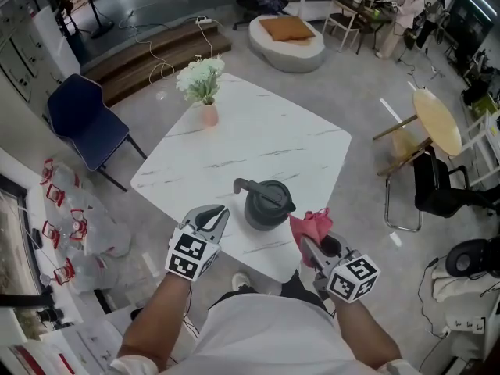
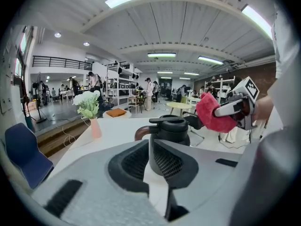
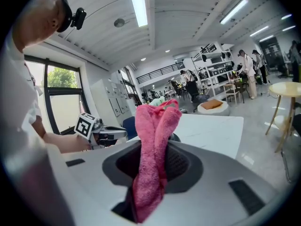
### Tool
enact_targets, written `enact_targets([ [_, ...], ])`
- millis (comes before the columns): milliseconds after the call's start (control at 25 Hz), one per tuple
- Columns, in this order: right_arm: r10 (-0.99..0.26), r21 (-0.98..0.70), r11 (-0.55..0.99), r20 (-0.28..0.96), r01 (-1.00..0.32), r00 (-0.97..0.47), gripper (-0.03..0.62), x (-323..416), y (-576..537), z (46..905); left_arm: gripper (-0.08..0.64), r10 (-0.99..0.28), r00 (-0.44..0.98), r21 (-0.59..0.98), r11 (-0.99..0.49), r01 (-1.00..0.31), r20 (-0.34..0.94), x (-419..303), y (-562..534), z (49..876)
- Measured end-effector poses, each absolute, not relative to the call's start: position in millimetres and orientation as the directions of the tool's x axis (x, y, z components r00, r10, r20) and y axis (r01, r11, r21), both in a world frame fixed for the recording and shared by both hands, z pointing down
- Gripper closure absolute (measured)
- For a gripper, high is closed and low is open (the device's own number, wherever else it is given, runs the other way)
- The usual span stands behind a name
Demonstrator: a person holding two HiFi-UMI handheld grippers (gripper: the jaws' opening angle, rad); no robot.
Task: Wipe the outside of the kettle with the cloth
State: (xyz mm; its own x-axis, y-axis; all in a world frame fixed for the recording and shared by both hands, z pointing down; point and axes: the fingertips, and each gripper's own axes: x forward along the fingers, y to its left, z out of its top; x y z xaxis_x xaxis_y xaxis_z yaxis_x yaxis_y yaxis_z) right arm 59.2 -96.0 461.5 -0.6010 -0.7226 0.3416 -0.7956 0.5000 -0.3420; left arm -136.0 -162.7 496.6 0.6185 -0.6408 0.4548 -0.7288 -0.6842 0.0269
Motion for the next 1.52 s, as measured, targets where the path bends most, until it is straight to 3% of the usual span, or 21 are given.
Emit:
enact_targets([
  [280,-0.706,-0.318,0.548,0.320,-0.774,-0.631,0.480,71,-114,451,0.434,-0.623,0.544,-0.103,-0.705,-0.701,0.562,-133,-204,534],
  [440,-0.693,-0.317,0.572,0.306,-0.757,-0.652,0.480,79,-126,444,0.417,-0.597,0.519,-0.158,-0.735,-0.660,0.611,-121,-218,551],
  [560,-0.679,-0.318,0.591,0.300,-0.742,-0.670,0.480,83,-132,447,0.345,-0.556,0.499,-0.197,-0.775,-0.601,0.664,-112,-227,567],
  [1040,-0.641,-0.354,0.618,0.289,-0.701,-0.711,0.480,89,-138,452,0.341,-0.482,0.491,-0.242,-0.847,-0.473,0.726,-85,-259,582],
  [1160,-0.638,-0.348,0.625,0.286,-0.698,-0.715,0.480,90,-141,449,0.391,-0.453,0.525,-0.216,-0.867,-0.450,0.720,-78,-261,582],
  [1280,-0.639,-0.349,0.622,0.290,-0.701,-0.712,0.480,91,-144,450,0.434,-0.445,0.562,-0.172,-0.865,-0.471,0.698,-75,-259,582],
  [1520,-0.640,-0.349,0.625,0.284,-0.699,-0.714,0.480,91,-146,445,0.440,-0.471,0.528,-0.108,-0.810,-0.577,0.707,-78,-249,579],
])
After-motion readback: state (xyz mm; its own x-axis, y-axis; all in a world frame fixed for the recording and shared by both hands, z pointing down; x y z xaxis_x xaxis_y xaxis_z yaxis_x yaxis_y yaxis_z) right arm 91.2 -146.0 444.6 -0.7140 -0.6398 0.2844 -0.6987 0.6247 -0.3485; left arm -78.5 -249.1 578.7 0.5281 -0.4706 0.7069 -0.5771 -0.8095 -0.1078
